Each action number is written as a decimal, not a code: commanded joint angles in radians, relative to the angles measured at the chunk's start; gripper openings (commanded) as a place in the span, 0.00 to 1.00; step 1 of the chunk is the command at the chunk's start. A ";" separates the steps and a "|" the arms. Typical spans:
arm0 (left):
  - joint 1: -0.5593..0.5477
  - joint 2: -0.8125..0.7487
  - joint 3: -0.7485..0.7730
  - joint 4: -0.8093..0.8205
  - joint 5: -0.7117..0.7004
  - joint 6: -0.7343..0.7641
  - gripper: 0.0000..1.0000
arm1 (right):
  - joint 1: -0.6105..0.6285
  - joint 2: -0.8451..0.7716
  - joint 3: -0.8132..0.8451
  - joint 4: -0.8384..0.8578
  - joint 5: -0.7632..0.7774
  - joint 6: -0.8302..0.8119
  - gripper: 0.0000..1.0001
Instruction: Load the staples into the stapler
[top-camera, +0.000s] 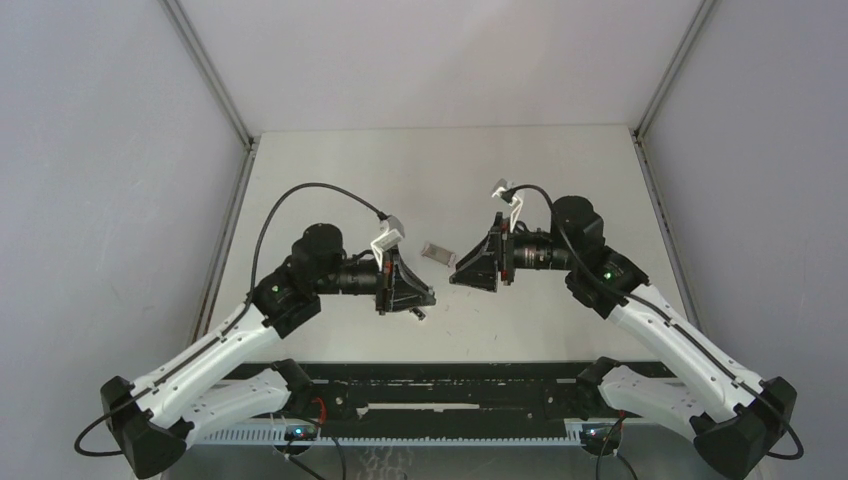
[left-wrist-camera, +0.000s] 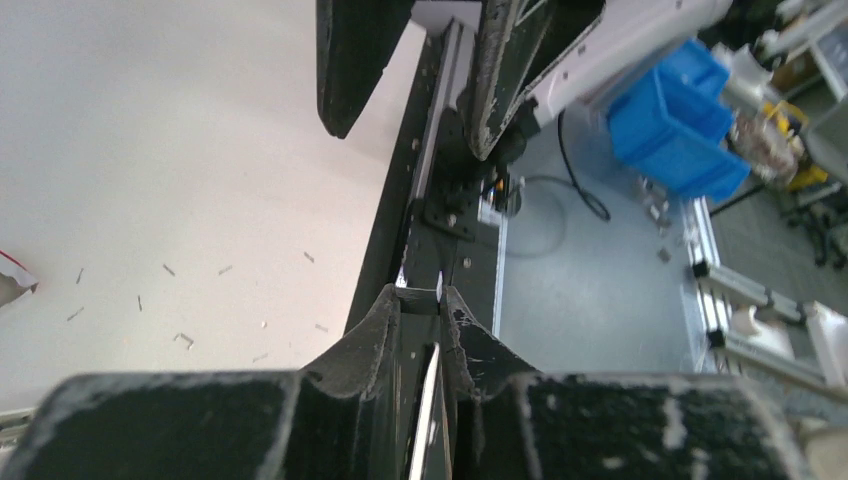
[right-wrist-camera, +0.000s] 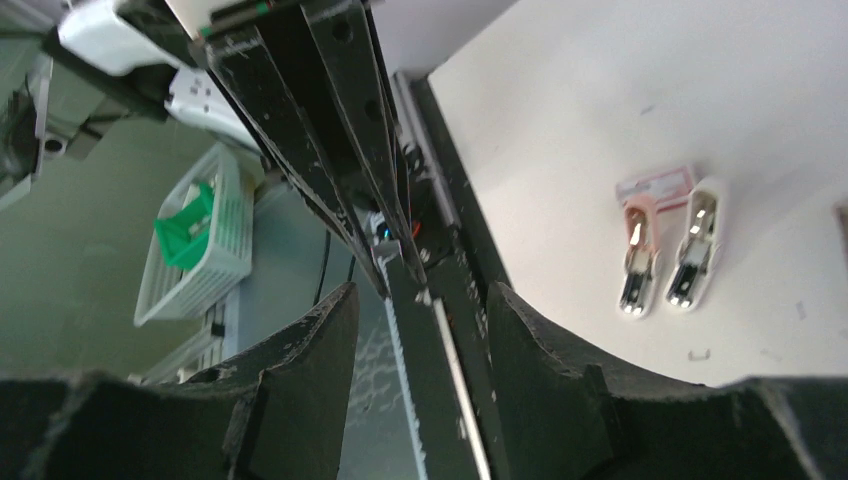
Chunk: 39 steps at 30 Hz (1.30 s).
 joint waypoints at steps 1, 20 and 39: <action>-0.026 0.028 0.097 -0.281 0.088 0.232 0.02 | 0.027 0.006 0.019 -0.130 -0.098 -0.089 0.50; -0.090 0.092 0.146 -0.321 0.154 0.327 0.01 | 0.195 0.114 0.018 -0.079 -0.053 -0.068 0.45; -0.090 0.088 0.141 -0.323 0.149 0.334 0.00 | 0.244 0.144 0.019 -0.089 -0.050 -0.070 0.28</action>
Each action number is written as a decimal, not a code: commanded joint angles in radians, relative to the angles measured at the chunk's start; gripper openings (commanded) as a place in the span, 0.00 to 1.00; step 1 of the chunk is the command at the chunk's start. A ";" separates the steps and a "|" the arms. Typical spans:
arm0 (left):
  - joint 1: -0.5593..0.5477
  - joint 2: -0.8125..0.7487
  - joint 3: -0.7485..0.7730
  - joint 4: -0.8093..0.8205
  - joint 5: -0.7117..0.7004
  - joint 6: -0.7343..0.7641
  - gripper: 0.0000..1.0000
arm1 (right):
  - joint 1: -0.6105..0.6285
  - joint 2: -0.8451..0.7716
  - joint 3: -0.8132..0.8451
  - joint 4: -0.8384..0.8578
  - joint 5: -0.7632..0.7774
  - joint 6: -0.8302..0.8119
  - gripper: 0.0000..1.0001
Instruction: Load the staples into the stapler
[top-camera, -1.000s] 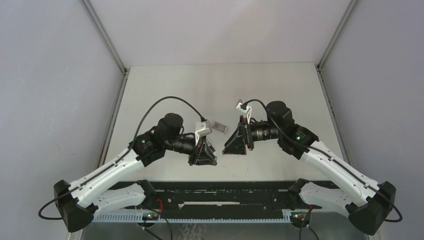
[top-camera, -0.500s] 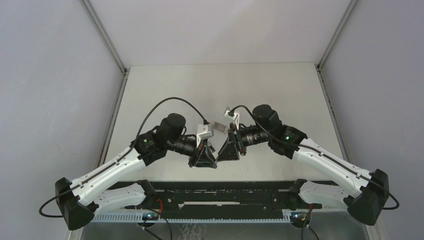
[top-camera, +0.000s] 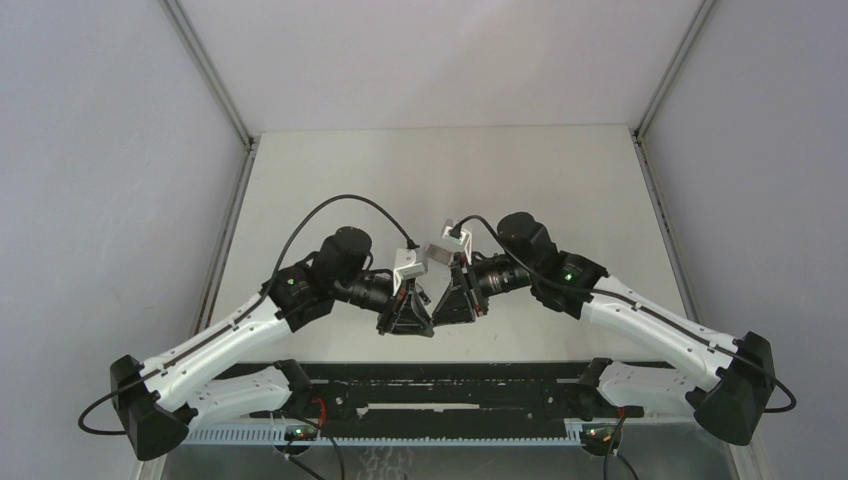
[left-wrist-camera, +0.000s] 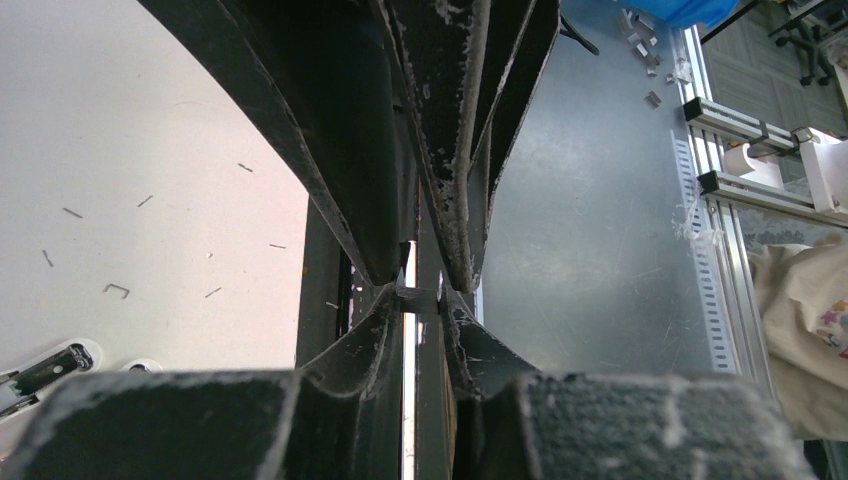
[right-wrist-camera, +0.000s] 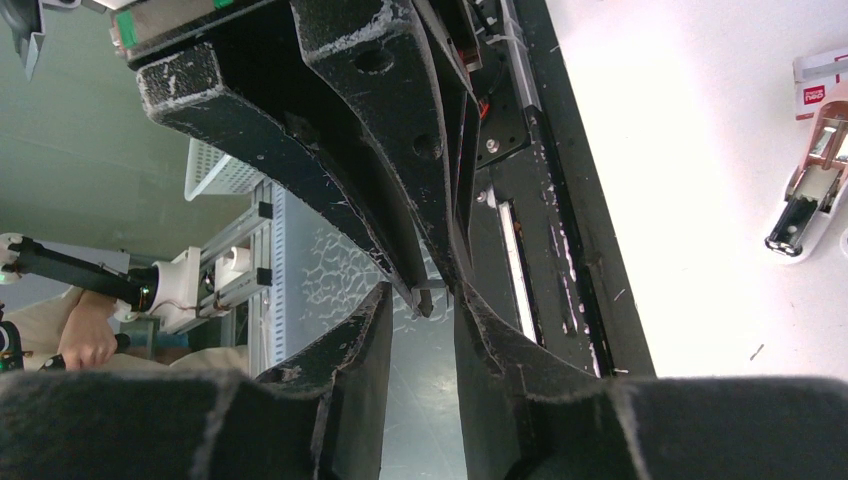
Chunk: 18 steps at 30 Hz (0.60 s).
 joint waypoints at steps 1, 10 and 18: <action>-0.005 -0.007 0.060 0.003 0.024 0.025 0.00 | 0.016 0.000 0.018 0.029 0.002 -0.021 0.27; -0.005 -0.007 0.059 0.003 0.024 0.027 0.00 | 0.021 0.004 0.019 0.020 0.008 -0.025 0.21; -0.005 -0.004 0.059 0.003 0.025 0.027 0.00 | 0.028 0.010 0.020 0.020 0.007 -0.026 0.21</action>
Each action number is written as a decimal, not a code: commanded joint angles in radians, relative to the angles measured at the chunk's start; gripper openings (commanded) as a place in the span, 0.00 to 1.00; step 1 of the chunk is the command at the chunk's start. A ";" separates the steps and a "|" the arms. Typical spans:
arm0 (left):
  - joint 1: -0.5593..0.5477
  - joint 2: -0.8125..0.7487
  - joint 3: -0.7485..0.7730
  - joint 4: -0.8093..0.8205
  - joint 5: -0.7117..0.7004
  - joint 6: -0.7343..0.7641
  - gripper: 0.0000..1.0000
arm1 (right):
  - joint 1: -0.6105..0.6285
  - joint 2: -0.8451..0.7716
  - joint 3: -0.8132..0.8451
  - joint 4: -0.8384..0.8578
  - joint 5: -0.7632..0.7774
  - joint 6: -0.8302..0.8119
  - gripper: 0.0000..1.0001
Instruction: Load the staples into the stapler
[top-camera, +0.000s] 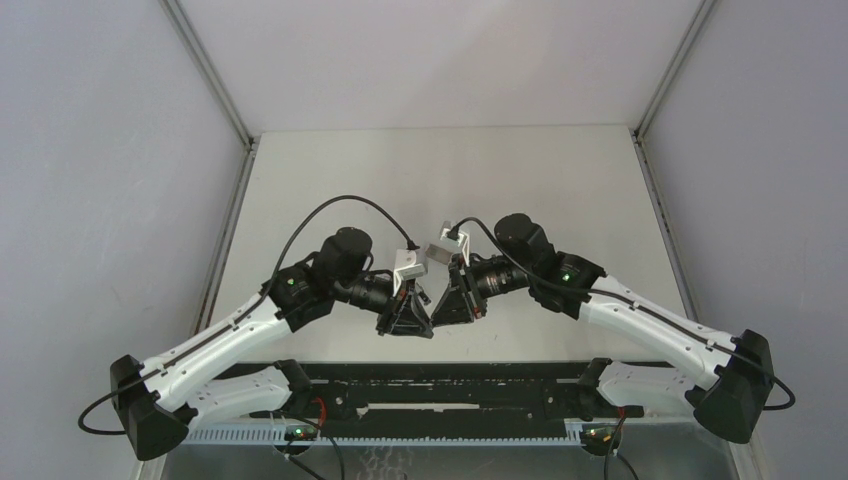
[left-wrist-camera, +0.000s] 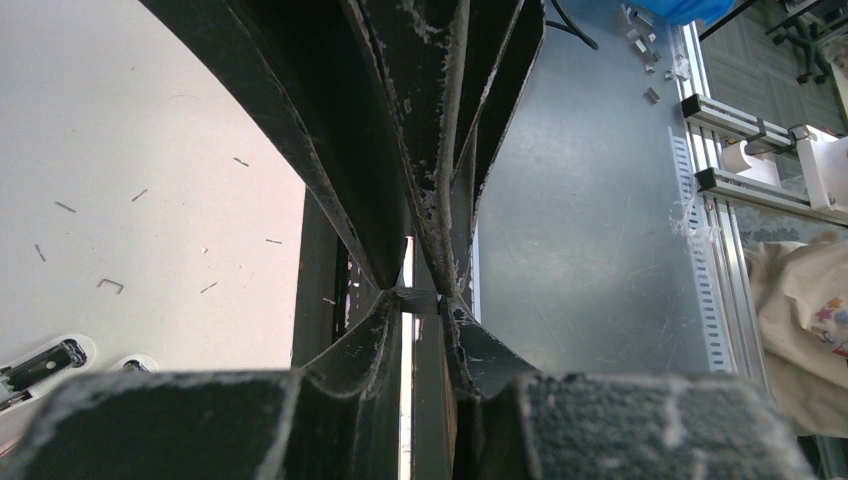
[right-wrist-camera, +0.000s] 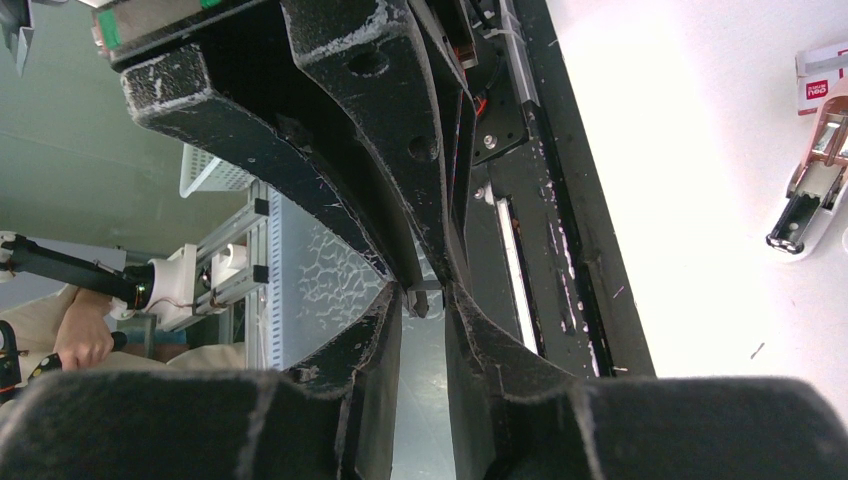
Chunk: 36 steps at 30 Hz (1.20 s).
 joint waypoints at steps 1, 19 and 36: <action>-0.004 -0.004 0.059 0.017 0.024 0.027 0.00 | 0.015 0.000 0.019 0.024 -0.006 -0.022 0.21; -0.003 -0.006 0.056 0.009 -0.016 0.027 0.36 | 0.022 -0.025 0.019 0.013 0.040 -0.037 0.13; 0.360 -0.308 -0.135 0.251 -0.538 -0.351 0.84 | 0.095 0.024 -0.064 0.060 0.745 -0.079 0.14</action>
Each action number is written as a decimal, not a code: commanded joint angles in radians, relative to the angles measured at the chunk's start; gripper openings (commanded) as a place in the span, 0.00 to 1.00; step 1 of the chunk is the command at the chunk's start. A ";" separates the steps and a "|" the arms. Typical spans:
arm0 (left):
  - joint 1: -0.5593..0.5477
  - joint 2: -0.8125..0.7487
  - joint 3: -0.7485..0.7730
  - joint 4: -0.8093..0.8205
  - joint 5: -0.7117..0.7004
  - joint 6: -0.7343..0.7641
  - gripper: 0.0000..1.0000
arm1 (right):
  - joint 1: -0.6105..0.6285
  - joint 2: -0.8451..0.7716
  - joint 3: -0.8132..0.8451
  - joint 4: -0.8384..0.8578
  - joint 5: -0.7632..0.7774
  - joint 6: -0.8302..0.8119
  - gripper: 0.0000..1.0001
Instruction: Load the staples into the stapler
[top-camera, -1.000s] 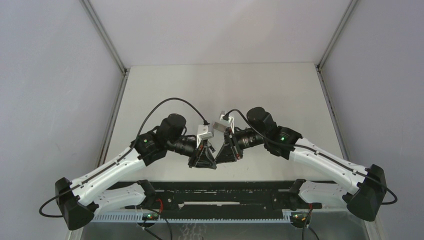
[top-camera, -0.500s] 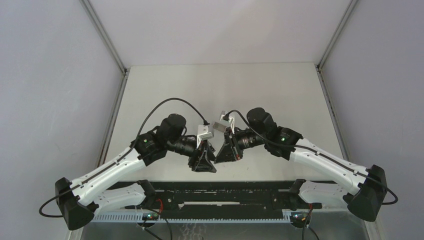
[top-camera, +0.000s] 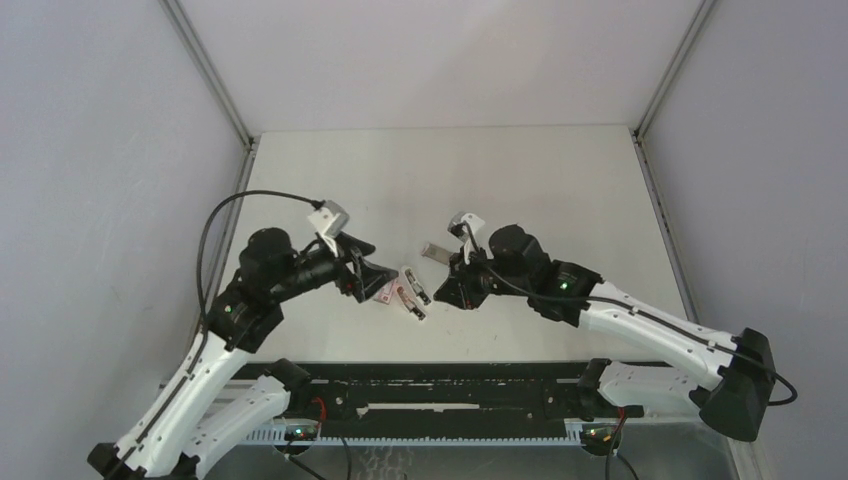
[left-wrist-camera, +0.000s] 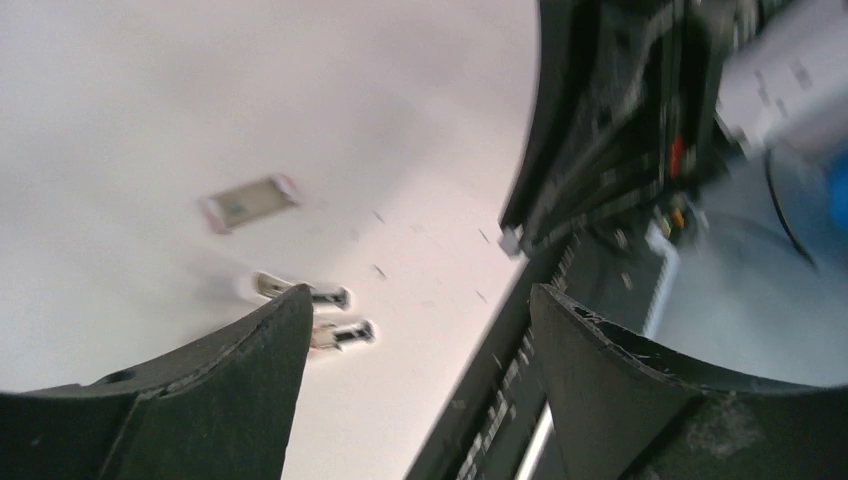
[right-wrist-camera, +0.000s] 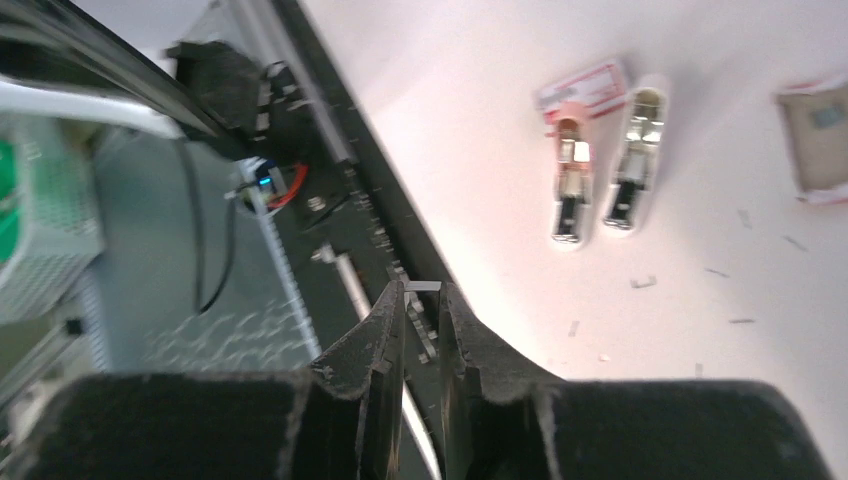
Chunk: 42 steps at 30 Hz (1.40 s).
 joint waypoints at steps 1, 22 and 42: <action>0.085 -0.048 -0.181 0.305 -0.217 -0.300 0.84 | 0.051 0.069 -0.049 0.121 0.293 0.008 0.14; 0.143 0.382 -0.489 0.930 -0.091 -0.214 0.75 | 0.133 0.483 -0.061 0.460 0.557 0.016 0.15; 0.096 0.576 -0.401 0.918 -0.073 -0.175 0.56 | 0.134 0.596 -0.002 0.468 0.578 -0.014 0.14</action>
